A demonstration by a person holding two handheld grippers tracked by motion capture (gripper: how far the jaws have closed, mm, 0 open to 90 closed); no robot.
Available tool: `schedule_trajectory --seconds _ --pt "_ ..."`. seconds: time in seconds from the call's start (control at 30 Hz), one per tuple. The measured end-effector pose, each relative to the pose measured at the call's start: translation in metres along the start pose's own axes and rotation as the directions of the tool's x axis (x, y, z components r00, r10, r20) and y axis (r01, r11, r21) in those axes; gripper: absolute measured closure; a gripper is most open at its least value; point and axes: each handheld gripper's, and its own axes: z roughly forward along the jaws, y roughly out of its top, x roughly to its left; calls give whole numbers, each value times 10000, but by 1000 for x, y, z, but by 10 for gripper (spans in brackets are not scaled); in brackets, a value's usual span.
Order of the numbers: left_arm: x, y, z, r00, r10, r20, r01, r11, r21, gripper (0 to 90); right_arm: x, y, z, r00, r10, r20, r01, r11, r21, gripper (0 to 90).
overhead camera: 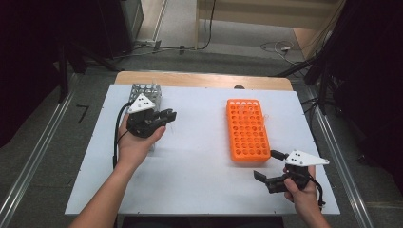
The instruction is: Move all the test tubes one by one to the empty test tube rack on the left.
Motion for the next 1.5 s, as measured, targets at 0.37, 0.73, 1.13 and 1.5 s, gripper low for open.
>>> schedule_trajectory --seconds 0.37,0.73,1.13,1.5 --pt "31 17 10 9942 -53 -1075 42 9999 -99 753 -8 -8 -4 9994 196 290 -200 9997 112 0" --pt "75 36 21 9778 -480 -2039 457 9988 -163 753 -10 -10 -4 9994 139 323 -143 9998 119 0" --pt "110 44 43 9538 -1048 -2816 993 9945 -336 753 -9 -11 -2 9994 172 292 -177 9997 174 0" --pt "124 43 61 9317 -1245 -3413 1179 9922 -400 753 -11 -12 -3 9994 211 272 -214 9997 119 0"
